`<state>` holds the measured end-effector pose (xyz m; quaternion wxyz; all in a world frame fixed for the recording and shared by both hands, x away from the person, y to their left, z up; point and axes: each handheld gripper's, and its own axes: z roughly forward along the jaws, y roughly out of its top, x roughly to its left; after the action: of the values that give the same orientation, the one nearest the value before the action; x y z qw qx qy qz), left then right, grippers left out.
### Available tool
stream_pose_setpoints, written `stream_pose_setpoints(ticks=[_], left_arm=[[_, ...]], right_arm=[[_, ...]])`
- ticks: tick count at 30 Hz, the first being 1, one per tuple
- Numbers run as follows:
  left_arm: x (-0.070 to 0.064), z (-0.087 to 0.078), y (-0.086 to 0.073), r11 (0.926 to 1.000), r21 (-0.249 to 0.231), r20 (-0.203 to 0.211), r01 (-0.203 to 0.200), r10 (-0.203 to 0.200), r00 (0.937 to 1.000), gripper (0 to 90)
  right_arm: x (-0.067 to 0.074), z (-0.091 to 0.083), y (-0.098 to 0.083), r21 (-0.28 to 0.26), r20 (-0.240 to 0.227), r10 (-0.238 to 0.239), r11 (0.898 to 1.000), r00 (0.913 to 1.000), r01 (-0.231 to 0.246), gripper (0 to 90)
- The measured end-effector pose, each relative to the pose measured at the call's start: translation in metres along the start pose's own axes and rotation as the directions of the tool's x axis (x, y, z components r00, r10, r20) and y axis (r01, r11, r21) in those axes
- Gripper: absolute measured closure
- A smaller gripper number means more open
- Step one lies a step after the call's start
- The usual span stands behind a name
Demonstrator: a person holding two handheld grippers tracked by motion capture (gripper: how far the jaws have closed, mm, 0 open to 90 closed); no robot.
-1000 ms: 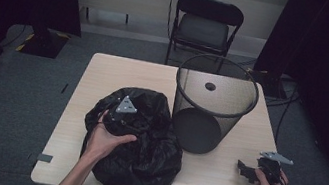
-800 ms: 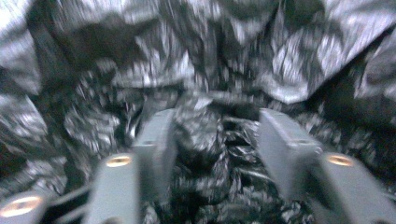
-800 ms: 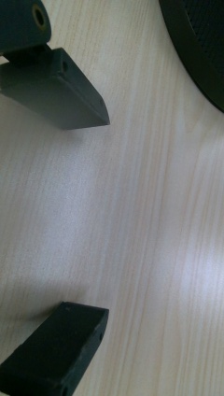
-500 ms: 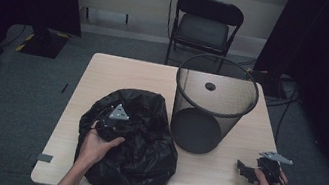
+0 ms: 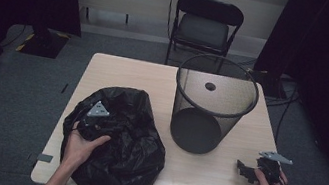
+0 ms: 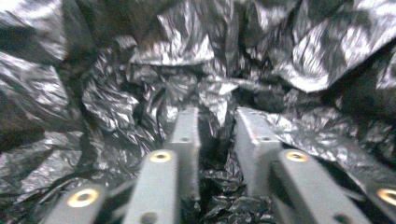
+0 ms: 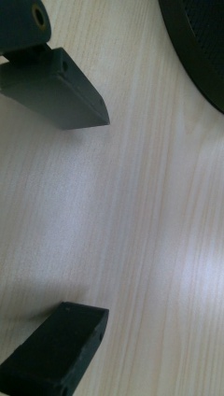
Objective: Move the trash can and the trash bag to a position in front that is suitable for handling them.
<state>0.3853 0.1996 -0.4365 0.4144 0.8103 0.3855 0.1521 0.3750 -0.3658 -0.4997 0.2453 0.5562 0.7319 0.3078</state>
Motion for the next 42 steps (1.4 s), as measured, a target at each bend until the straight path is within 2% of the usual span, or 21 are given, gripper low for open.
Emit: stream_pose_setpoints(ticks=[3,5,8,9,13,17,19,21,23,26,29,31,32,35,36,38,39,40,42], left_arm=[[-0.002,-0.006,0.002,0.9992,-0.036,-0.028,0.02,-0.021,0.9994,49.3],[-0.005,-0.009,0.003,0.9978,-0.064,-0.044,0.018,-0.021,0.9988,42.8],[-0.011,-0.018,0.007,0.9935,-0.105,-0.069,0.043,-0.051,0.9963,28.5],[-0.014,-0.022,0.008,0.992,-0.118,-0.071,0.046,-0.054,0.996,26.7],[-0.029,-0.036,0.016,0.9868,-0.155,-0.047,0.046,-0.054,0.9974,20.0],[-0.049,-0.044,0.027,0.9801,-0.199,-0.012,0.008,-0.01,0.9999,16.1],[-0.059,-0.045,0.035,0.9782,-0.208,-0.007,-0.007,0.006,1.0,15.6],[-0.067,-0.042,0.044,0.9737,-0.228,0.037,0.004,0.004,0.9993,15.8],[-0.075,-0.04,0.054,0.9727,-0.232,0.039,-0.01,0.02,0.9991,15.7],[-0.087,-0.038,0.072,0.9668,-0.255,0.056,-0.001,0.016,0.9983,15.7],[-0.094,-0.035,0.086,0.961,-0.276,0.033,-0.018,0.028,0.9991,15.7],[-0.094,-0.028,0.096,0.9574,-0.287,0.011,-0.031,0.036,0.9993,15.7],[-0.092,-0.023,0.099,0.9568,-0.29,0.0,-0.023,0.024,0.9997,15.6],[-0.084,-0.007,0.108,0.9542,-0.299,-0.016,0.0,-0.005,0.9999,15.6],[-0.079,0.001,0.112,0.9543,-0.299,-0.034,0.003,-0.013,0.9993,15.6],[-0.072,0.012,0.117,0.9572,-0.289,-0.027,0.014,-0.023,0.9994,15.6],[-0.069,0.02,0.12,0.9623,-0.272,-0.05,-0.007,-0.006,0.9987,15.6],[-0.066,0.026,0.123,0.962,-0.272,-0.068,-0.022,0.004,0.9977,15.5],[-0.059,0.037,0.127,0.9642,-0.265,-0.05,0.012,-0.026,0.9984,15.7]], right_arm=[[0.0,0.0,0.0,0.0,0.0,0.0,1.0,1.0,0.0,6.5],[0.0,0.0,0.0,0.0,0.0,0.0,1.0,1.0,0.0,6.5],[0.0,0.0,0.0,0.0,-0.003,0.0,1.0,1.0,0.0,6.5],[0.0,0.0,0.0,0.0,-0.007,-0.004,1.0,1.0,0.004,6.6],[0.002,-0.002,0.001,0.002,-0.029,-0.018,1.0,0.9994,0.018,12.6],[0.006,-0.009,0.006,-0.02,-0.066,-0.014,1.0,0.9978,0.013,12.4],[0.007,-0.015,0.011,-0.054,-0.078,-0.006,0.999,0.9969,0.002,12.4],[0.007,-0.023,0.016,-0.101,-0.096,-0.004,0.995,0.9954,-0.006,11.9],[0.007,-0.031,0.021,-0.134,-0.109,-0.002,0.991,0.9941,-0.013,11.9],[0.006,-0.04,0.028,-0.185,-0.13,-0.014,0.983,0.9914,-0.01,11.8],[0.003,-0.047,0.038,-0.22,-0.143,-0.008,0.975,0.9896,-0.024,11.9],[0.002,-0.051,0.046,-0.25,-0.139,-0.035,0.968,0.9897,-0.001,11.9],[0.003,-0.053,0.051,-0.258,-0.14,-0.043,0.966,0.9892,0.006,11.9],[0.003,-0.056,0.064,-0.273,-0.19,-0.071,0.962,0.9791,0.016,11.6],[0.003,-0.057,0.067,-0.28,-0.198,-0.075,0.96,0.9773,0.017,11.5],[0.003,-0.056,0.077,-0.307,-0.181,-0.098,0.951,0.9785,0.038,11.6],[0.002,-0.056,0.08,-0.312,-0.178,-0.104,0.949,0.9786,0.044,11.5],[0.0,-0.054,0.085,-0.325,-0.175,-0.105,0.945,0.979,0.044,11.5],[-0.004,-0.05,0.093,-0.342,-0.18,-0.103,0.939,0.9782,0.036,11.4]])
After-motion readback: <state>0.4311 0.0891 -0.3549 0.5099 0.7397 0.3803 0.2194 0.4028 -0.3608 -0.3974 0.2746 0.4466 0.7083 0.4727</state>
